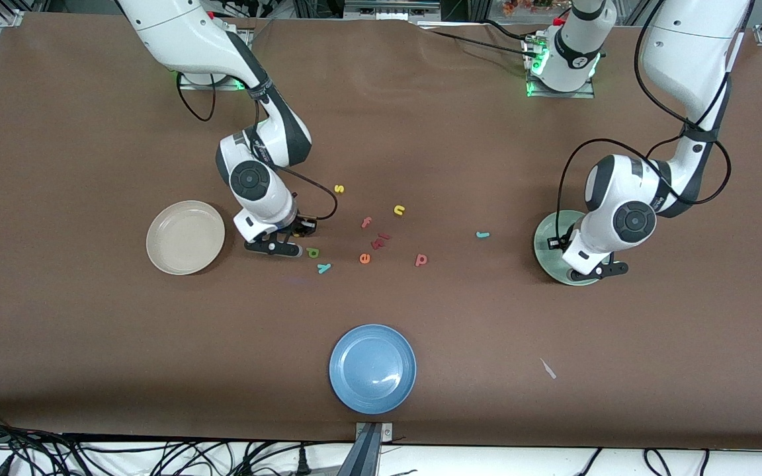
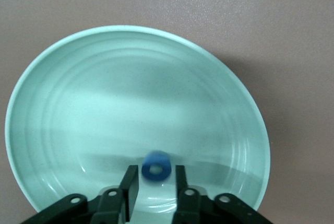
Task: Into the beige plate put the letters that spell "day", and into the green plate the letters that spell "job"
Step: 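Drop blue o with the left gripper while the right gripper carries yellow a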
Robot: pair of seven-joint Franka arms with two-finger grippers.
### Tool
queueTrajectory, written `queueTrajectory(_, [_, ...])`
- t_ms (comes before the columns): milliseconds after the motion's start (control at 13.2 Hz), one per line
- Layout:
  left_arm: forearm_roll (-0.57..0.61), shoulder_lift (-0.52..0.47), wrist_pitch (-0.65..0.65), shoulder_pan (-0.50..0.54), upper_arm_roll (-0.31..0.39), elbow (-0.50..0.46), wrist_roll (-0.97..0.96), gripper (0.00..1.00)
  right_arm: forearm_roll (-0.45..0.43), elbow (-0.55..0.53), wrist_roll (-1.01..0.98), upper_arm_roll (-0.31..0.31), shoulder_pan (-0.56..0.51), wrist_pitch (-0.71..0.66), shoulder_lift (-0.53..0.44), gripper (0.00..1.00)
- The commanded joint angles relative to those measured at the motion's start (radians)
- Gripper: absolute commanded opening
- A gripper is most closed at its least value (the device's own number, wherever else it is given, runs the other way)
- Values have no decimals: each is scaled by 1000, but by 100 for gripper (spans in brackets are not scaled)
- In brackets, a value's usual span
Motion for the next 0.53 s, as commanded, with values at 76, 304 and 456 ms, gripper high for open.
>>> queueTrajectory(76, [14,-32,-38,4,-15,22,-15,100,2,84,-212,-94,-1,-157,-65,0])
queueTrajectory(304, [-9,-32,-144,-10,-80,112,-195,100,8,56,-475,-229,-6,-244,-134,0])
queueTrajectory(456, [-9,-26,-149,-36,-125,121,-391,100,8,7,-555,-286,-6,-220,-169,0])
